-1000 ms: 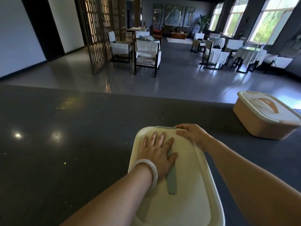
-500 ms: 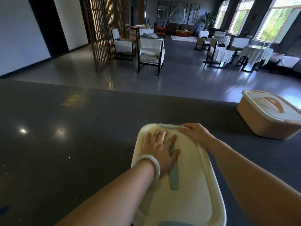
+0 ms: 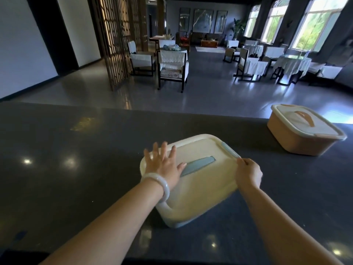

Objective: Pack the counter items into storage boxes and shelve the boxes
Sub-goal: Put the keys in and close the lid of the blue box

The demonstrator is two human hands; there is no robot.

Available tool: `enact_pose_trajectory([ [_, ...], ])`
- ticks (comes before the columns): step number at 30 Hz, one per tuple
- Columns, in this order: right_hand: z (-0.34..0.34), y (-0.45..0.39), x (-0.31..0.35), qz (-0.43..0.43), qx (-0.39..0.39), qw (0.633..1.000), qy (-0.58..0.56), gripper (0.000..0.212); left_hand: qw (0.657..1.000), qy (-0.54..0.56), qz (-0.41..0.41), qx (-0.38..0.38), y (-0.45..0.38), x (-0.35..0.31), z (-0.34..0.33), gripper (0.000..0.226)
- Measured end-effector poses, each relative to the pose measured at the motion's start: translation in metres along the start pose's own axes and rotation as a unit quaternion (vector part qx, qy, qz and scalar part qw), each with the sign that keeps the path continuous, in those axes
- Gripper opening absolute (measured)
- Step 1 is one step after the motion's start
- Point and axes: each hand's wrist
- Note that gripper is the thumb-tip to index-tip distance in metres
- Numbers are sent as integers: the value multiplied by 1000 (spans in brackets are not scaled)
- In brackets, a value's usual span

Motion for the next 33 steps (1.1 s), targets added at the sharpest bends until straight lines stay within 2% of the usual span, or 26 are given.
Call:
enact_pose_trajectory([
  [2,17,15,-12,-21,-37,999,5,28,998,43,51,-1,29,14,-6,70],
  [4,32,31,-26,-27,-59,998,3,31,990,122,69,15,56,24,-14,68],
  [7,47,46,-39,-28,-62,998,-1,31,942,324,66,55,71,22,-21,63],
  [9,53,48,-41,-32,-49,998,-4,31,922,378,69,42,67,15,-21,60],
  [13,62,47,-44,-5,-7,999,-32,31,904,419,82,32,57,6,-26,63],
  [16,63,39,-48,18,-1,999,-44,52,896,438,72,32,48,-3,-32,68],
  [18,62,24,-47,29,-13,999,-29,57,892,447,62,28,40,-15,-36,70],
  [23,51,-28,-45,37,-9,998,-40,53,878,472,75,-1,8,-44,-50,65],
  [33,-2,-141,-21,54,40,997,-42,53,886,444,111,-70,-86,-90,-70,58],
])
Point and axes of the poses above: each hand's wrist, its own y-axis away from the middle knuckle, its own z-axis out of the back of the hand, x = y × z, and after that the axes turned 10 degrees about -x, right-handed
